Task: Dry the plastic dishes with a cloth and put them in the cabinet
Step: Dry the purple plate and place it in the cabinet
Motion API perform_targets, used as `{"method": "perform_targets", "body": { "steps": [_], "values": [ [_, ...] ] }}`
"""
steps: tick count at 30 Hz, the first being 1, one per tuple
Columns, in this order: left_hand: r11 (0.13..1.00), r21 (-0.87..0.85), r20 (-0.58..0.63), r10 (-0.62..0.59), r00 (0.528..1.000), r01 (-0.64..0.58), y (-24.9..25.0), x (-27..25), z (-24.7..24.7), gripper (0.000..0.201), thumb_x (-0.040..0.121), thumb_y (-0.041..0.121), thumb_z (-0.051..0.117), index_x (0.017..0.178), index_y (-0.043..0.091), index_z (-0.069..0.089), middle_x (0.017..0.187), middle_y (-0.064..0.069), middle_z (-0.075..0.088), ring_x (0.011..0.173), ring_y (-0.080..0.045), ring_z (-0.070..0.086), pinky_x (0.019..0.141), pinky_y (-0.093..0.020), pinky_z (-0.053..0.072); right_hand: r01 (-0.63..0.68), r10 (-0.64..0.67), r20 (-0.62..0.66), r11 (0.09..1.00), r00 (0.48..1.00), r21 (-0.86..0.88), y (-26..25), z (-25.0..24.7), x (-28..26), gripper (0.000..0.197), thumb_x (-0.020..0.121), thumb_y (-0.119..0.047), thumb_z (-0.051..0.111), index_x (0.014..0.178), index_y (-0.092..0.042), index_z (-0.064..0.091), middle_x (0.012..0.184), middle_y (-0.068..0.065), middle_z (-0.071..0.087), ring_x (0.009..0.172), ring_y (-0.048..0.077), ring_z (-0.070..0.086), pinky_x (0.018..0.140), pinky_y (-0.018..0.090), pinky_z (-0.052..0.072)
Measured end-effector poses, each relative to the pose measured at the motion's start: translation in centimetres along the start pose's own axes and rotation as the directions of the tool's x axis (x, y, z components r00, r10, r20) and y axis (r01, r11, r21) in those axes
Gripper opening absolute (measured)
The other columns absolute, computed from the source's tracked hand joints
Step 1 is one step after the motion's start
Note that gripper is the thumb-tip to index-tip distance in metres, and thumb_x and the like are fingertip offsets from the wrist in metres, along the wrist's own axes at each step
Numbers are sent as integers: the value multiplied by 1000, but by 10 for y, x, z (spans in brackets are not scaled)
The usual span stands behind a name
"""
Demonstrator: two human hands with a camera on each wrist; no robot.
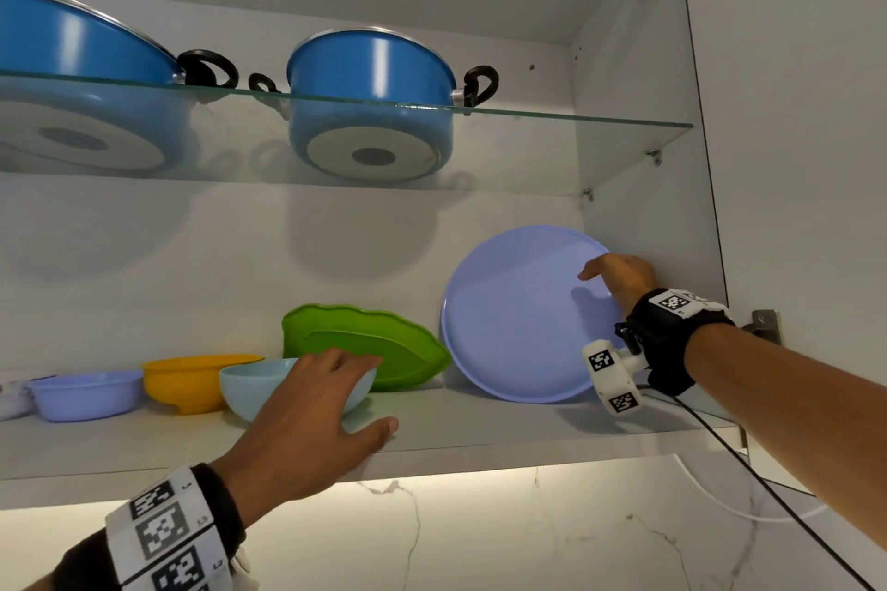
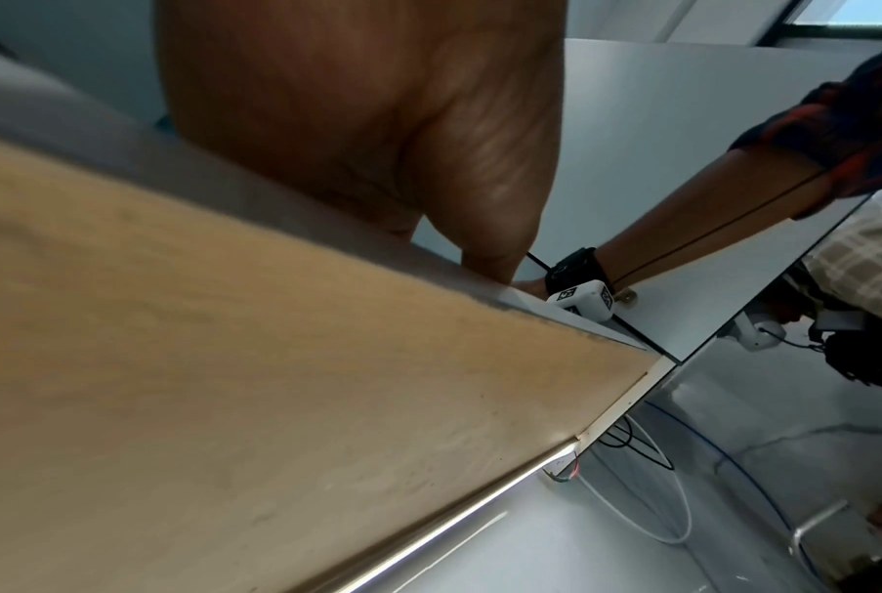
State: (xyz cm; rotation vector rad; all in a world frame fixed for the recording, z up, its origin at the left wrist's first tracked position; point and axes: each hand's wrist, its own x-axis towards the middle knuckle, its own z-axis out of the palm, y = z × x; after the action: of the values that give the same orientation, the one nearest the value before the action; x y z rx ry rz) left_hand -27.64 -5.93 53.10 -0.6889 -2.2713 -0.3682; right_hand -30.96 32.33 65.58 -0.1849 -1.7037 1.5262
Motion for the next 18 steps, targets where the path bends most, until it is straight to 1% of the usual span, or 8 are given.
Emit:
{"method": "perform_targets", "body": {
  "steps": [2,4,7,10,11,12,15,18],
  "values": [
    [1000,-17,3,3,1000,-3,-1,-1,-3,88,70,89,40,145,42,36,133,17,43,112,-2,35,86,-21,31,12,-12,0,1000,1000,10,-4,2,-1,22,78,-6,69,99,-3,63,104,9,55,87,29,48,76,37,40],
    [1000,-11,-13,-1,1000,1,-3,1,-3,74,81,73,57,144,41,36,130,16,43,111,-4,37,85,-23,33,22,-22,-3,1000,1000,18,-8,4,2,20,80,-5,68,99,-4,62,105,9,54,90,29,48,78,36,39],
    [1000,-17,-3,2,1000,-2,-5,6,-2,72,81,67,62,143,39,39,120,17,41,108,-4,38,84,-24,36,13,-13,-3,999,1000,41,-12,9,6,18,85,-7,66,100,-8,57,111,8,52,98,29,48,83,37,39],
    [1000,-27,80,4,997,-2,-5,16,-3,83,73,73,58,145,36,39,115,16,40,107,-6,40,85,-23,36,8,-7,-8,997,1000,71,-13,14,13,31,86,-11,66,116,-7,59,116,7,51,100,30,47,84,37,39],
    [999,-43,96,-1,995,5,-6,18,-3,86,70,72,58,145,35,40,115,14,41,107,-7,41,86,-23,36,7,-7,-8,997,1000,77,-13,15,13,36,85,-12,66,120,-6,59,115,7,51,99,30,48,83,37,39],
    [998,-57,119,-7,993,13,-6,22,-3,83,72,68,63,145,35,39,116,12,42,108,-8,42,87,-24,37,2,-1,-11,996,1000,86,-13,16,15,39,84,-14,65,122,-5,60,114,8,52,97,30,49,82,36,38],
    [998,-63,166,-15,986,26,-8,31,-5,74,81,46,75,145,37,38,118,12,43,109,-10,45,91,-26,42,-18,21,-26,994,999,110,-9,14,21,40,80,-15,64,119,-3,61,110,11,56,89,31,52,77,36,40],
    [998,-59,184,-6,983,17,-10,36,-5,74,81,44,76,144,40,38,116,13,41,107,-9,44,91,-26,41,-24,28,-36,992,999,125,-6,14,28,35,81,-14,62,114,-4,60,110,12,57,87,31,52,76,35,40]
  ]
}}
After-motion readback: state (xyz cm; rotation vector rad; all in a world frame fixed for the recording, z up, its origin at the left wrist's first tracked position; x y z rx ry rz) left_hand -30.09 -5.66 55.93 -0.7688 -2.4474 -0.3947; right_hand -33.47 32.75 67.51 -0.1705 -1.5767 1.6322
